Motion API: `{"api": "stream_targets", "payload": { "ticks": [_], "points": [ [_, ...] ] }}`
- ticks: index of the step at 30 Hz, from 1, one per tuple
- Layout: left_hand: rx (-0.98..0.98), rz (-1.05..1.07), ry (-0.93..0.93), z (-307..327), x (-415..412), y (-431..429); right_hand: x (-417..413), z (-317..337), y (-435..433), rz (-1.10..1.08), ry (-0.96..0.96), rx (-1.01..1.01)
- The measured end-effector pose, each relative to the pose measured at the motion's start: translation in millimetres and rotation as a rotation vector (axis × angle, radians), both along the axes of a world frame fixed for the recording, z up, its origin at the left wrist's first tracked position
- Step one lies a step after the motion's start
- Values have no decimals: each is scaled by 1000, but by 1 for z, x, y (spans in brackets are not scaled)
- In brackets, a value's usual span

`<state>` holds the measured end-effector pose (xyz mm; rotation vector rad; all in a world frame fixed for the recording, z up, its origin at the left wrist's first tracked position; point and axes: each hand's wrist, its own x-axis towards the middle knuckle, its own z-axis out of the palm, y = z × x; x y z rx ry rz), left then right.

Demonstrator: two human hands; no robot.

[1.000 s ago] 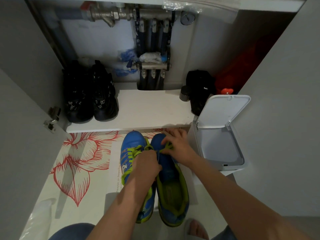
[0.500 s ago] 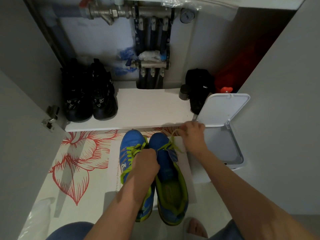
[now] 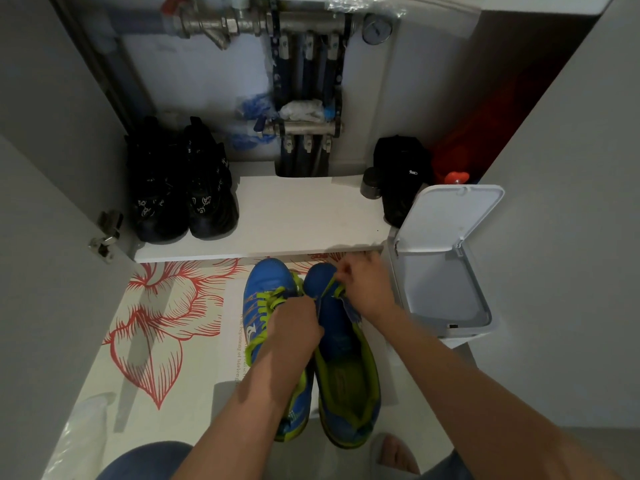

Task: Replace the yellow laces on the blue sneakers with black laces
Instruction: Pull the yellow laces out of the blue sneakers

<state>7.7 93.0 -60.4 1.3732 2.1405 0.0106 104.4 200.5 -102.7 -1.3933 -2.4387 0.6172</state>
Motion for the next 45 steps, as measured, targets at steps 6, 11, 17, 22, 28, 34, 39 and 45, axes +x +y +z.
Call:
{"api": "stream_targets", "payload": {
  "ticks": [6, 11, 17, 22, 28, 34, 39, 45],
  "points": [
    [37, 4, -35, 1, 3, 2, 9, 16, 8, -191, 289, -15],
    [30, 2, -28, 0, 3, 3, -2, -3, -7, 234, -190, 37],
    [17, 13, -48, -2, 3, 3, -3, -5, -11, 251, -230, 27],
    [3, 40, -78, -1, 1, 1, 4, 5, 8, -148, 7, 149],
    [21, 30, -56, -2, 0, 3, 11, 17, 15, -164, 160, 124],
    [3, -9, -1, 0, 3, 4, -3, -3, -10, 297, -213, 8],
    [-8, -19, -29, 0, 1, 4, -4, -8, -13, 299, -233, 24],
    [-24, 7, -51, 1, -1, 3, 7, 27, 15, -283, 315, -80]
  ]
}}
